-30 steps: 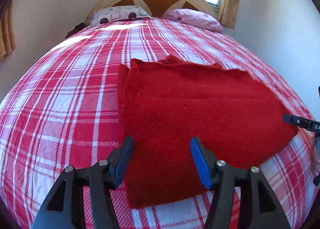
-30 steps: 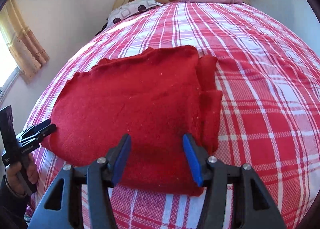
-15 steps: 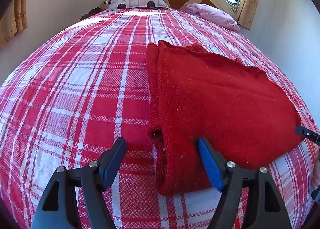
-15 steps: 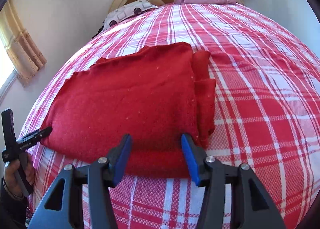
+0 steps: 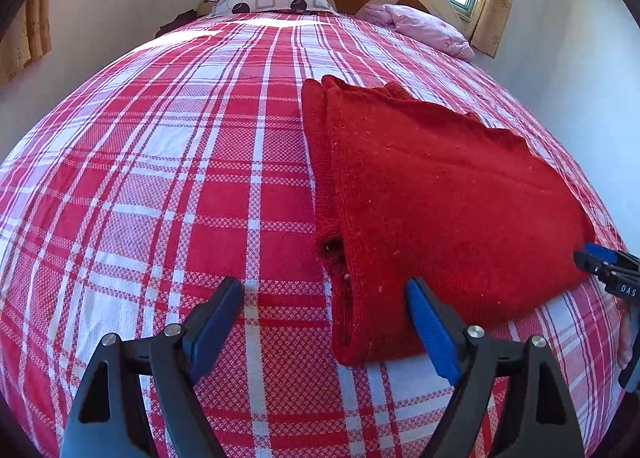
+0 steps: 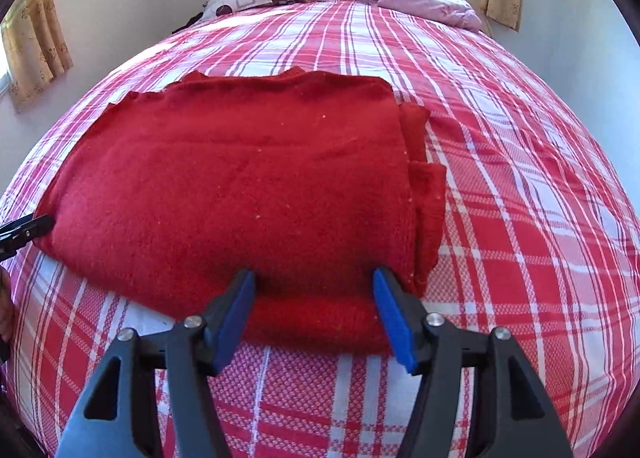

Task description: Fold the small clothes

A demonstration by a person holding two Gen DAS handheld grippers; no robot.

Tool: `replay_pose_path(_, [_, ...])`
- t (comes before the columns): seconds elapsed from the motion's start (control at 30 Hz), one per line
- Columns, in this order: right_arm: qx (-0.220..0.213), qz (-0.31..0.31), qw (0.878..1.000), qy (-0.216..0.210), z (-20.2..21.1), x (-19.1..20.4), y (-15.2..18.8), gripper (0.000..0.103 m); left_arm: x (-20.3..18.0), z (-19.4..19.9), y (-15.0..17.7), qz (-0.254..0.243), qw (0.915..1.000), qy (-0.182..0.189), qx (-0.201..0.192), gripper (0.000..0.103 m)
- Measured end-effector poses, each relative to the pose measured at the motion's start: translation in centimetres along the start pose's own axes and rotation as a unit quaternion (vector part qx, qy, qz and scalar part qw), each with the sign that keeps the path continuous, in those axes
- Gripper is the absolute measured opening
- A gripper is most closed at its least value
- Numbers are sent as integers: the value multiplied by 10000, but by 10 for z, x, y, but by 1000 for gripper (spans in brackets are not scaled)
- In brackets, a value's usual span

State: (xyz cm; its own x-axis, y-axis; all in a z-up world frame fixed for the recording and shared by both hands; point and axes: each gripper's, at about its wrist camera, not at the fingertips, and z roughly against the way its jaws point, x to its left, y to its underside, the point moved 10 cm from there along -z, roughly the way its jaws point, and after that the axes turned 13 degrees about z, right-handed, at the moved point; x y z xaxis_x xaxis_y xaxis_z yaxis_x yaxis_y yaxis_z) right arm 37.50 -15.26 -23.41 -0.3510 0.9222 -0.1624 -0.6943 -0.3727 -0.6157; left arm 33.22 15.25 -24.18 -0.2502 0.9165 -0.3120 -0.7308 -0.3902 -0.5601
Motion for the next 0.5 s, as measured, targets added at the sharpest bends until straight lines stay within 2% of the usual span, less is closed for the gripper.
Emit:
replay_pose_path(0.17, [-174, -232, 9996, 19, 24, 6, -7, 65, 15, 15, -3, 150, 9998, 122, -104, 84])
replay_pose_path(0.27, [-338, 127, 9993, 124, 37, 25, -15, 65, 30, 16, -8, 312, 9994, 37, -154, 84])
replay_pose_path(0.37, [-274, 404, 9988, 61, 31, 44, -20, 65, 42, 13, -10, 494, 9987, -82, -126, 84])
replay_pose_path(0.43, [-258, 421, 9988, 0, 26, 51, -22, 65, 44, 14, -9, 434, 9989, -125, -134, 84])
replay_pose_path(0.5, [-286, 413, 9987, -70, 23, 60, -25, 65, 45, 13, -10, 296, 9989, -320, -145, 84])
